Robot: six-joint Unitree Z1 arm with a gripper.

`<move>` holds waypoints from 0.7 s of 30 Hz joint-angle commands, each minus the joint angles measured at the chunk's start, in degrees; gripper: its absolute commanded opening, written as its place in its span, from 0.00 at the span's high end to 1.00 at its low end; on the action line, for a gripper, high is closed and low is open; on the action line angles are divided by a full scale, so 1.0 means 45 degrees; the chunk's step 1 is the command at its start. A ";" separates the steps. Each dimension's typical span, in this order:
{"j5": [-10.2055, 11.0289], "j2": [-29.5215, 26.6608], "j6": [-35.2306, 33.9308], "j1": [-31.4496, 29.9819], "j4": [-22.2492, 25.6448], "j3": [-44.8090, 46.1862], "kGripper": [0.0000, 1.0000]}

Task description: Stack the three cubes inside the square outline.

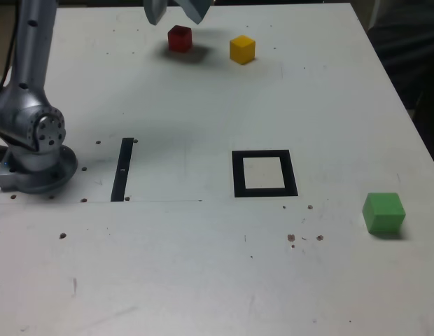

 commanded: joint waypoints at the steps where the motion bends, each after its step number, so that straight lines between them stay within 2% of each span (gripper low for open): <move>1: 0.0019 0.0286 -0.0010 0.0016 -0.0070 -0.0185 0.01; 14: 0.0156 0.1657 -0.0274 0.0064 0.0329 -0.1177 0.08; 18: 0.0156 0.1950 -0.0387 0.0064 0.0589 -0.1479 0.15; 21: 0.0156 0.2074 -0.0457 0.0064 0.0745 -0.1573 0.25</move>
